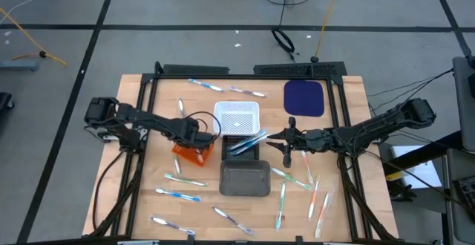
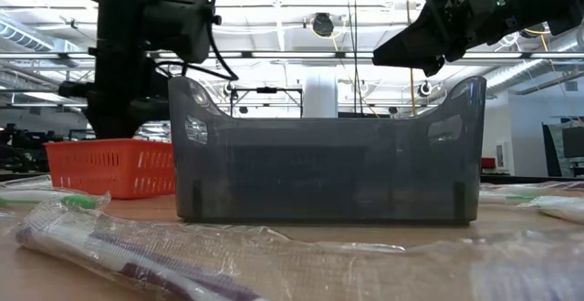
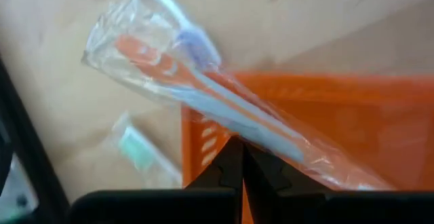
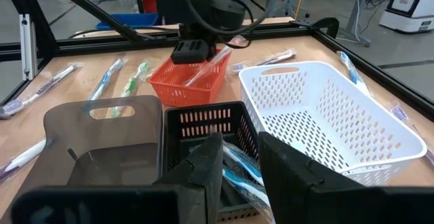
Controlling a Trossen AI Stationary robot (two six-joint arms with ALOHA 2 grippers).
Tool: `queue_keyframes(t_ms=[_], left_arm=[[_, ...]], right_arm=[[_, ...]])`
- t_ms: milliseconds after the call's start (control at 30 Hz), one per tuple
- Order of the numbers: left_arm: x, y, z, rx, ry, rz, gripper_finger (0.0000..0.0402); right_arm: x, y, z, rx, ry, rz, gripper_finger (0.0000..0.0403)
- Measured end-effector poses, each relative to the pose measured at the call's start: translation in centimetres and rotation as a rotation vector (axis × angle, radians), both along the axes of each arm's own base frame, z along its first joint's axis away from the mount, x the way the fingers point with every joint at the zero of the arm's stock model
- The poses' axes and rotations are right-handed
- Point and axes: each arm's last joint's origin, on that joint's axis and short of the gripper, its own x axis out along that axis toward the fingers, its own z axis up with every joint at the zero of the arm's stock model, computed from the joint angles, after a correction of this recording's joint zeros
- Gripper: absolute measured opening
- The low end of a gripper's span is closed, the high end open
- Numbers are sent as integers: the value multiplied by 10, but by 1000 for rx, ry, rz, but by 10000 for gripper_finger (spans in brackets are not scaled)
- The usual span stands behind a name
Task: Pick & Place Toothbrushes
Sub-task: Adjust the orange basket on the table
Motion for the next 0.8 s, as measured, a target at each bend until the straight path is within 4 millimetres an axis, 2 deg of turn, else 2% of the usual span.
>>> queue_keyframes(t_ms=[333,500,667,800], left_arm=[[8,22,-1,55,-48,-79,10],[23,32,-1,69,-180,-159,10],[38,33,1,66,-317,-231,10],[42,32,2,58,-354,-242,10]], right_arm=[[0,0,0,0,0,0,86],[0,0,0,0,0,0,86],[0,0,0,0,1,0,86],[0,0,0,0,1,0,86]])
